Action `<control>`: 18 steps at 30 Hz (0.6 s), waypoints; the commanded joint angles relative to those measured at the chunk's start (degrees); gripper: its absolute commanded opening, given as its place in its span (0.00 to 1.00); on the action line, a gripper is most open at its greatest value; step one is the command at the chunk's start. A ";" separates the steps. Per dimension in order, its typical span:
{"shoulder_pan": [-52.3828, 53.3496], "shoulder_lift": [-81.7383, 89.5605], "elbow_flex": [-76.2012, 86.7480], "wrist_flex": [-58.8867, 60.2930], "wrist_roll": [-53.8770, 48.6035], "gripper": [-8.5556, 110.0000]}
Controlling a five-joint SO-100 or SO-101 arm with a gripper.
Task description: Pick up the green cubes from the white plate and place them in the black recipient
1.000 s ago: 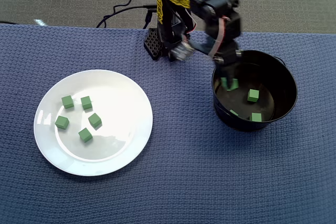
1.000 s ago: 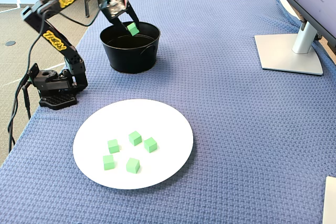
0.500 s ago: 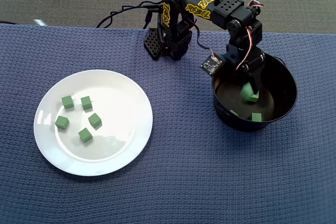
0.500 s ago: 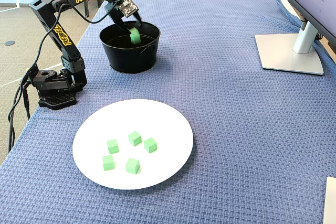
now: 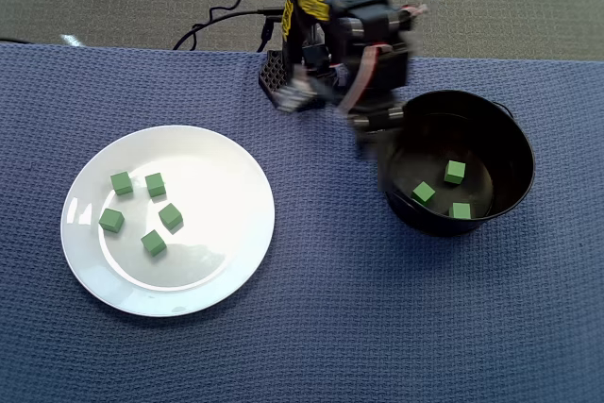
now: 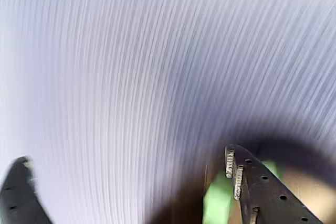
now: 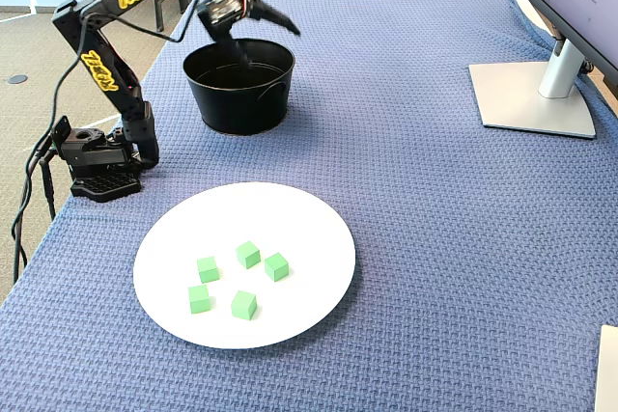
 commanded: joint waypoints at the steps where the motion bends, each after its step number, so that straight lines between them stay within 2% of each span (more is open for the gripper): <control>1: 16.61 0.62 -0.09 1.23 -5.45 0.47; 5: 30.32 -3.69 8.61 -7.21 -7.38 0.49; 7: 34.89 -6.42 11.60 -10.55 -7.73 0.53; 13: 44.65 -13.18 15.73 -19.07 -8.88 0.52; 18: 48.60 -20.13 12.92 -21.88 -3.16 0.50</control>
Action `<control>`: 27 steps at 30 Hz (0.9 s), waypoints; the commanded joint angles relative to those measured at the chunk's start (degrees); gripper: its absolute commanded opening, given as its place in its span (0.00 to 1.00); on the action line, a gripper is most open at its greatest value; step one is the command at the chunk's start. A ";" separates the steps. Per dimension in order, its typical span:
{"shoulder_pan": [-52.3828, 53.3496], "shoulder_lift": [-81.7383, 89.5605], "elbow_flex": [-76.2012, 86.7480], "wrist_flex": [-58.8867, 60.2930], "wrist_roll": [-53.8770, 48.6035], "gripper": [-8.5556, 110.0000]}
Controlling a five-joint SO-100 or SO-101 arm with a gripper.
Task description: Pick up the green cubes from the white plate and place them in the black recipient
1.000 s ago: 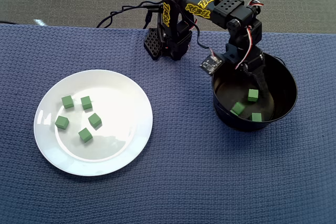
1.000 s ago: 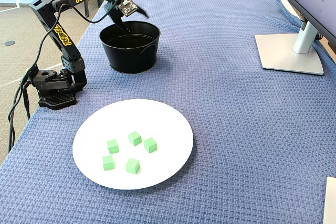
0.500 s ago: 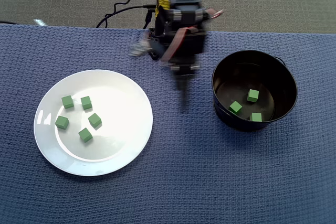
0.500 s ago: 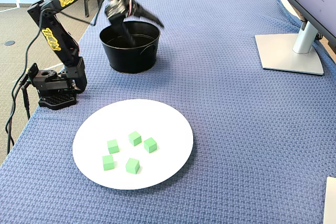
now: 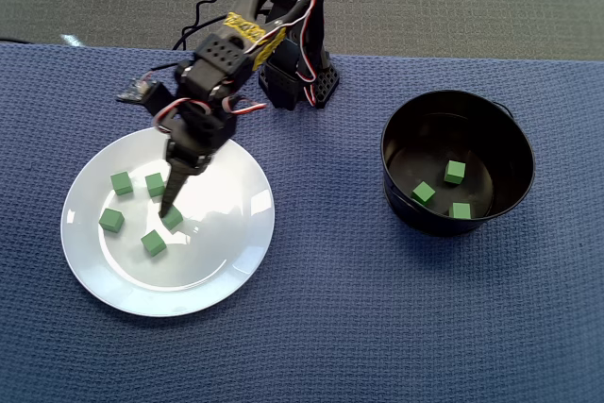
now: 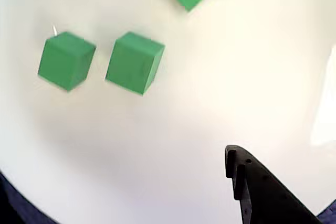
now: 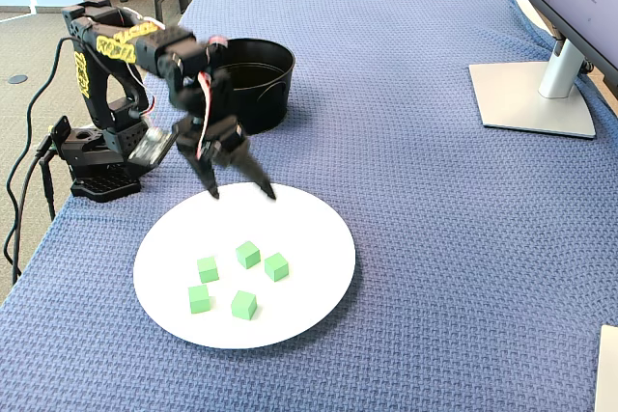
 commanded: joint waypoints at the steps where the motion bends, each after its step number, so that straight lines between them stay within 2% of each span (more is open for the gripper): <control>1: 2.20 -3.69 -3.34 -2.11 2.99 0.48; 5: 2.64 -9.67 -6.77 -2.29 1.85 0.40; 17: 5.89 -18.72 -17.14 -1.67 1.67 0.38; 27: 4.39 -16.00 -12.66 -7.12 1.32 0.32</control>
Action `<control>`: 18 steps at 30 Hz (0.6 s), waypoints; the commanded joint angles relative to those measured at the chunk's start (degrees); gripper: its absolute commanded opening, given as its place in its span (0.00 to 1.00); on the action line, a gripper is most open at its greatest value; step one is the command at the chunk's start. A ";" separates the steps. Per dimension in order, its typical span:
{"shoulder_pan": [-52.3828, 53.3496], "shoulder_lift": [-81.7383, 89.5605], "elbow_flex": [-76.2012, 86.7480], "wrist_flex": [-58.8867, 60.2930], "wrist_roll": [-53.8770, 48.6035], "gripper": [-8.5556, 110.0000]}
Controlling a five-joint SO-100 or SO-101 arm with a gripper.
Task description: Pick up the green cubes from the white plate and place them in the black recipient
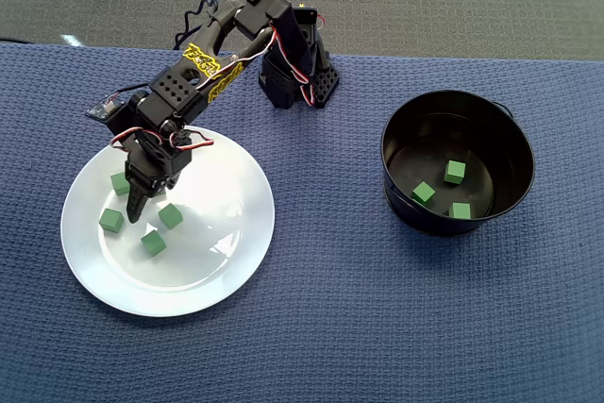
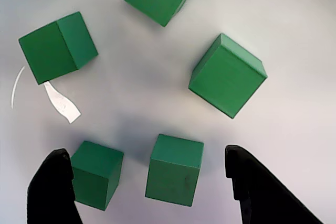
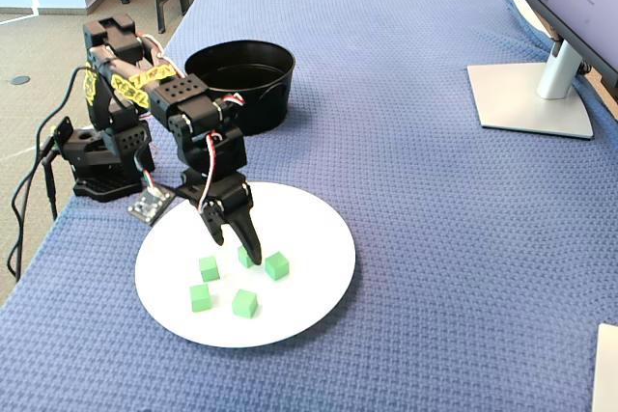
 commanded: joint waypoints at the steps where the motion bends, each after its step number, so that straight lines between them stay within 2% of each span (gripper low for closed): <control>1: -2.11 4.39 1.23 -2.64 -0.09 0.32; 12: -6.94 3.25 2.90 -4.66 2.29 0.30; 18: -5.45 1.14 0.70 -4.66 1.76 0.27</control>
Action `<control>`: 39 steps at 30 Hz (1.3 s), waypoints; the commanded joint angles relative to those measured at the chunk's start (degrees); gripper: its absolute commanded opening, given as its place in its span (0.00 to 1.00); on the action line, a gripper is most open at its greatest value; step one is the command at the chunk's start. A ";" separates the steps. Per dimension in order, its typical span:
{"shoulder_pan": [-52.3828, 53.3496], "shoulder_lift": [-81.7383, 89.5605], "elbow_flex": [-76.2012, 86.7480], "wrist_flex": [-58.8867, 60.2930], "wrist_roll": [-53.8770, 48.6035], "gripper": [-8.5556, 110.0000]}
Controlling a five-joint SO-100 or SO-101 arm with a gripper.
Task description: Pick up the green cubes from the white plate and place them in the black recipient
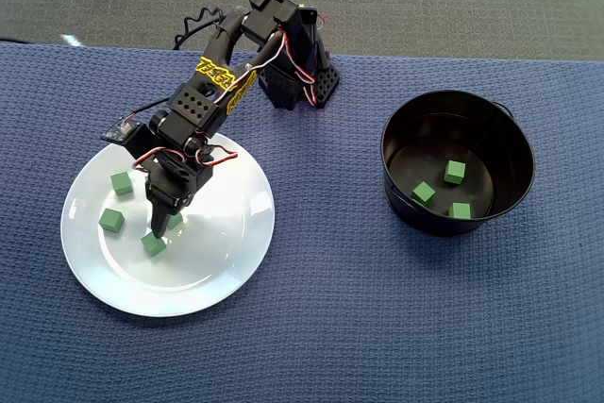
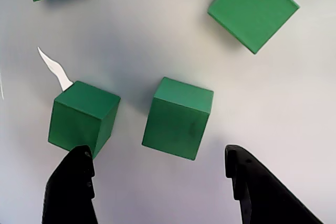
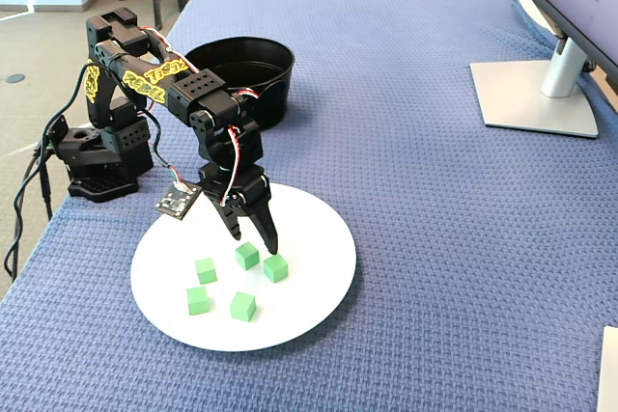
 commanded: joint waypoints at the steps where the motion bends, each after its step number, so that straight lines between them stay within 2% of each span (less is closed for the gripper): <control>1: 1.32 0.44 -2.90 -0.88 0.00 0.27; 12: 3.16 -0.70 -3.25 -3.52 -2.37 0.25; 39: 0.53 4.57 2.02 -1.41 -1.49 0.25</control>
